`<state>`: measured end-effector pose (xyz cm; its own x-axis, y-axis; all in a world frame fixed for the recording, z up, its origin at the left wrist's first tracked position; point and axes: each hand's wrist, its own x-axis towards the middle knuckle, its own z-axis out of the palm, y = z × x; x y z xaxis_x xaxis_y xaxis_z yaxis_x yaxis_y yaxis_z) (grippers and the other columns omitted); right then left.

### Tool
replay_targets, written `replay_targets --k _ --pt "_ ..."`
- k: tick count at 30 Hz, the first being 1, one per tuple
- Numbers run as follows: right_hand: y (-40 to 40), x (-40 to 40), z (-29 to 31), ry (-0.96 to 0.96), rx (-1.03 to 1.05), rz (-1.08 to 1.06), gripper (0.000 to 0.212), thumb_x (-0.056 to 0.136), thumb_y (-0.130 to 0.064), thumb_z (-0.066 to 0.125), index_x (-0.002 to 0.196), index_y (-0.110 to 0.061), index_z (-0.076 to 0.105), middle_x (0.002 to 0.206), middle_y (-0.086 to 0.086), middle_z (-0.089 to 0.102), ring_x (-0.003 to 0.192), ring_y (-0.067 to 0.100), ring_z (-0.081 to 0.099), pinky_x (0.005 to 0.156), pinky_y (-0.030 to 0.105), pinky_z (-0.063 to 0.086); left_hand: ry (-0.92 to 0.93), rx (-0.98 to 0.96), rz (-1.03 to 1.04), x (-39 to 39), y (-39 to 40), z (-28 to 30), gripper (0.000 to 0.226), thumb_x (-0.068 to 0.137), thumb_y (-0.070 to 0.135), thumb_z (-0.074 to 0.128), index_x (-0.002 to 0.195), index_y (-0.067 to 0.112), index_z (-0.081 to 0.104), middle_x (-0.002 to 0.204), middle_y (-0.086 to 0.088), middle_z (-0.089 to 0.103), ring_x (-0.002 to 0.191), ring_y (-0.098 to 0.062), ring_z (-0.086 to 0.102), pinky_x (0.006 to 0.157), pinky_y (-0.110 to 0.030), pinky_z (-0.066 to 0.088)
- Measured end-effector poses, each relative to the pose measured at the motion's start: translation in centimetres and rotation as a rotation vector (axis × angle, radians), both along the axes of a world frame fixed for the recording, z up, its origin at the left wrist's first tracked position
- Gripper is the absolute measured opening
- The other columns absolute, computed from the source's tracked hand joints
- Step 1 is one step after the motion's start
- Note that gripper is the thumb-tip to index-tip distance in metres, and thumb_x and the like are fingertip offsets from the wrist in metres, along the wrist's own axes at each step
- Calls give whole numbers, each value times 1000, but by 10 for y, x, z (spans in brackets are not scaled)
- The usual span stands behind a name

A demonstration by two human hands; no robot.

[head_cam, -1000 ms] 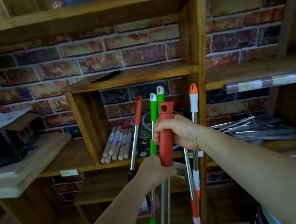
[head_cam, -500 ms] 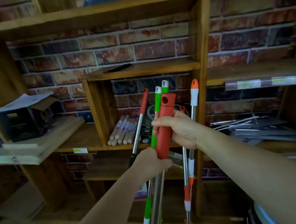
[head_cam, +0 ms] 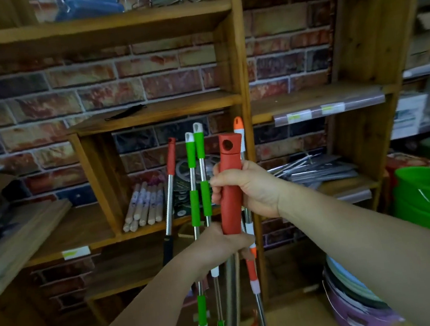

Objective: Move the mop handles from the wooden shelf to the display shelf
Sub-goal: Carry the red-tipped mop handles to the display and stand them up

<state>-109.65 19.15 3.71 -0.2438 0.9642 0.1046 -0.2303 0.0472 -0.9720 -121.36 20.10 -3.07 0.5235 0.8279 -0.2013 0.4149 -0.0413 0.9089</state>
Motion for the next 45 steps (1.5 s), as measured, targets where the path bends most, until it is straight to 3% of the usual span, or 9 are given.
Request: replay_targets --k 3,8,13,21,25,30,40,42,45 --pt "-5 -10 -2 -7 10 -67 21 84 -1 61 69 -16 56 51 -3 58 51 10 57 69 29 50 -9 -4 -44 -6 1 -3 22 81 28 66 63 17 60 65 0 70 88 -14 65 94 -26 39" --pt "-16 -22 1 -87 8 -189 20 81 -5 67 67 -16 56 52 -4 61 53 10 59 73 31 51 -15 31 -38 -9 -5 1 26 82 32 66 66 14 57 63 -2 67 74 -7 63 73 -18 40" --pt "-30 -26 17 -190 8 -202 18 82 -13 67 67 -17 57 55 -3 61 60 16 60 76 34 52 -9 63 -86 -14 -13 14 20 82 29 67 78 10 60 61 -1 67 78 -11 64 81 -23 41" --pt "-62 -12 62 -296 112 -193 18 84 -12 64 67 -11 59 63 3 60 61 15 63 67 26 57 -62 134 -181 -3 -33 46 25 78 27 72 58 16 61 56 2 67 68 -7 63 88 -27 46" --pt "-82 -5 92 -296 180 -221 19 84 -13 64 66 -10 58 56 2 59 52 15 62 55 24 56 -118 212 -244 8 -50 76 25 75 25 75 57 16 60 53 6 65 62 -2 60 73 -21 46" --pt "-105 6 129 -300 256 -297 18 84 -17 64 69 -9 58 51 1 58 48 13 60 57 29 57 -234 258 -342 25 -70 115 27 73 17 76 56 17 56 48 5 62 55 -7 61 75 -23 50" --pt "-160 60 171 -401 374 -542 20 82 -20 64 65 -12 57 51 1 58 48 15 59 54 29 53 -453 240 -486 95 -118 157 30 82 16 68 57 8 53 54 -8 55 47 -5 53 46 -6 45" --pt "-173 73 172 -393 369 -591 20 84 -18 63 66 -12 56 51 0 57 47 15 57 55 30 53 -454 277 -527 114 -127 157 30 81 20 69 58 10 54 55 -7 57 52 -9 55 53 -9 49" --pt "-193 93 172 -360 350 -678 22 85 -14 60 65 -11 53 51 1 54 46 15 53 55 29 53 -426 304 -566 144 -139 155 31 78 25 72 54 16 56 51 -3 60 59 -17 59 81 -35 53"
